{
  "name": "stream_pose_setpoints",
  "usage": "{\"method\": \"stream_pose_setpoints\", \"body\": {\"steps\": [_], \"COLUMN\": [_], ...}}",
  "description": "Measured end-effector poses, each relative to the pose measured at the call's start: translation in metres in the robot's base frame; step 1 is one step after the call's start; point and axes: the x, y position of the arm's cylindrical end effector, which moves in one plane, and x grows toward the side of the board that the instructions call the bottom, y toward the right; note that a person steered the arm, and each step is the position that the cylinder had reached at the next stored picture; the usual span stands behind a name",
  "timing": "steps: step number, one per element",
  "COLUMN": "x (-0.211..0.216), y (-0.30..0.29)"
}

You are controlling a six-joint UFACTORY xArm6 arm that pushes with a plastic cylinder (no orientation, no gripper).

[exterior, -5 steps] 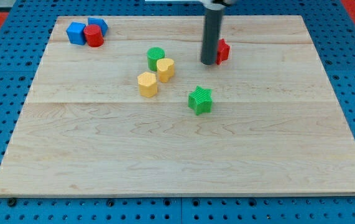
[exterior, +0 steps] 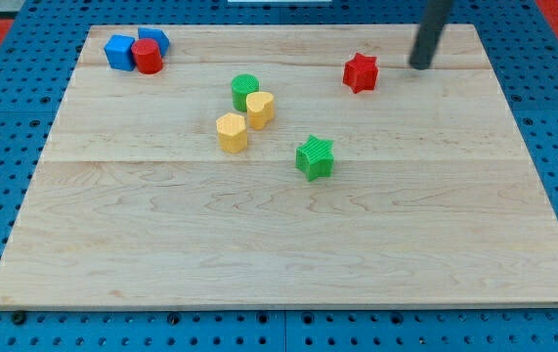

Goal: Push the red star to the left

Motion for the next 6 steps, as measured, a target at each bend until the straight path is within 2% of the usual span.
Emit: {"method": "stream_pose_setpoints", "body": {"steps": [1,2,3,4,5,6], "x": [0.0,-0.012,0.026,0.039,0.007,-0.015], "y": [-0.052,-0.019,0.027,0.007,-0.047,-0.076]}}
